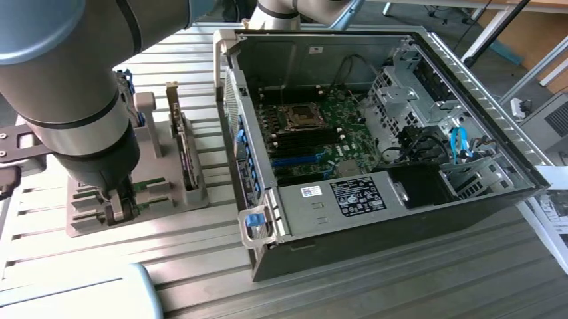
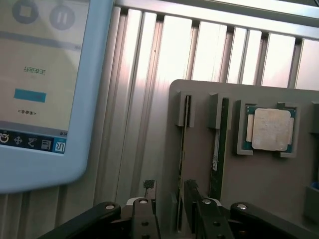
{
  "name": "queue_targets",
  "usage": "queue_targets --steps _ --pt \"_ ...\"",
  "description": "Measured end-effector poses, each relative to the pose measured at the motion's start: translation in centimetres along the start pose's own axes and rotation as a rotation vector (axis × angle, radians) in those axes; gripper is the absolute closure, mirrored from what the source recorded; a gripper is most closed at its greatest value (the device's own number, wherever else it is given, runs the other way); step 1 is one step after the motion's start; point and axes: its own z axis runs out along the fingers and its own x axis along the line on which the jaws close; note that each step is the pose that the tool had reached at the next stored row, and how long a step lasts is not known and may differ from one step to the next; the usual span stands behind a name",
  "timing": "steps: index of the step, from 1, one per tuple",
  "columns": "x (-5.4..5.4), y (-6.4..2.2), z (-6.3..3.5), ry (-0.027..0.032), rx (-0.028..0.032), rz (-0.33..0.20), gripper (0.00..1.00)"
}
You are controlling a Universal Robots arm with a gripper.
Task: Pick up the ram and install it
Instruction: 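Pick up the ram and move it above insertion slot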
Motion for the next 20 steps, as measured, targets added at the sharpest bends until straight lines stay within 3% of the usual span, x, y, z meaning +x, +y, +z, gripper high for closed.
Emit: queue_targets --steps 12,20 --pt "0.3 0.0 2.22 0.0001 -0.0002 -0.01 0.64" --pt "0.3 0.01 2.25 0.0002 -0.0002 -0.01 0.64"
